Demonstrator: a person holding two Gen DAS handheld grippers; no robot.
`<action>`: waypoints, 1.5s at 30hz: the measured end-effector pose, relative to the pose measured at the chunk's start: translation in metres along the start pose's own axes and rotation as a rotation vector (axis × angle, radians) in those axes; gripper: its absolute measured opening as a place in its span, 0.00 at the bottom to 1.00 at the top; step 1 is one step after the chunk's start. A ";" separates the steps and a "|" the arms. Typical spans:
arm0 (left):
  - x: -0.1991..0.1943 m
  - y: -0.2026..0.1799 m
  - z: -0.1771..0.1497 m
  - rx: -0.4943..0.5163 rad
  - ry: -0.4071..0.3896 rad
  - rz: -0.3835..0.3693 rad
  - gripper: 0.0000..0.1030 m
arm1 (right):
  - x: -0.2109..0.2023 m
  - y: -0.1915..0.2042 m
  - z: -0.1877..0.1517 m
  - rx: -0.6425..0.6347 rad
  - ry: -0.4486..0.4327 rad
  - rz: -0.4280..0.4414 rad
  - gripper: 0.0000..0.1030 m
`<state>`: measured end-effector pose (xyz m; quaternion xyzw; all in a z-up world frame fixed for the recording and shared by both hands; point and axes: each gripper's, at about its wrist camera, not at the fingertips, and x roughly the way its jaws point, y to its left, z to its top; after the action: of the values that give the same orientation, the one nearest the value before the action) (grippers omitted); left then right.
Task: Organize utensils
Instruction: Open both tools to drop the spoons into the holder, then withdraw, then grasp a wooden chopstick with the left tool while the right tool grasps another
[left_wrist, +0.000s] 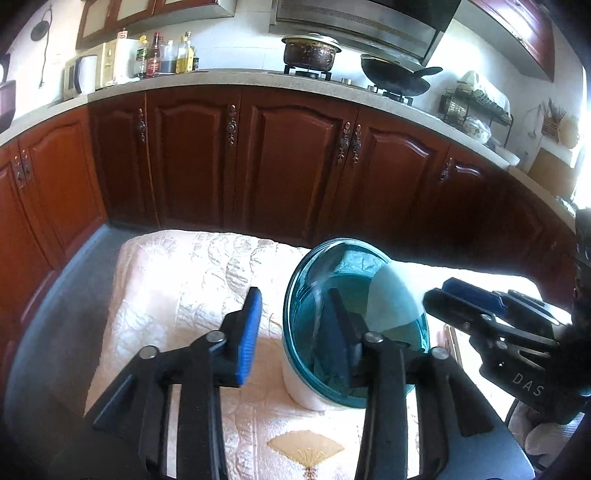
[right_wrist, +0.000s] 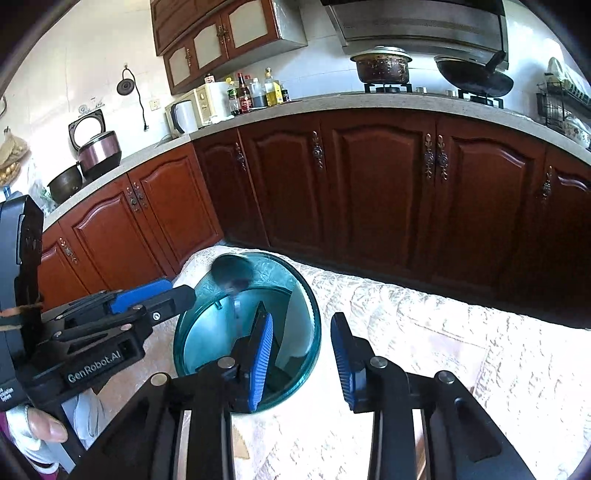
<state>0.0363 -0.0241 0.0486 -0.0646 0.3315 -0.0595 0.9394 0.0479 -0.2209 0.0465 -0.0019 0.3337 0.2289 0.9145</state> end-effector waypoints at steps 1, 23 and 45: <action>-0.003 -0.001 0.001 0.000 0.001 0.005 0.38 | -0.003 -0.001 0.000 0.003 0.000 -0.001 0.30; -0.068 -0.073 -0.020 0.093 0.012 -0.083 0.57 | -0.115 -0.034 -0.053 0.072 0.000 -0.155 0.42; -0.014 -0.122 -0.084 0.201 0.259 -0.216 0.66 | -0.020 -0.128 -0.138 0.374 0.326 -0.102 0.32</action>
<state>-0.0363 -0.1489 0.0117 0.0023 0.4332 -0.2007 0.8786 0.0039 -0.3654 -0.0674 0.1137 0.5127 0.1134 0.8434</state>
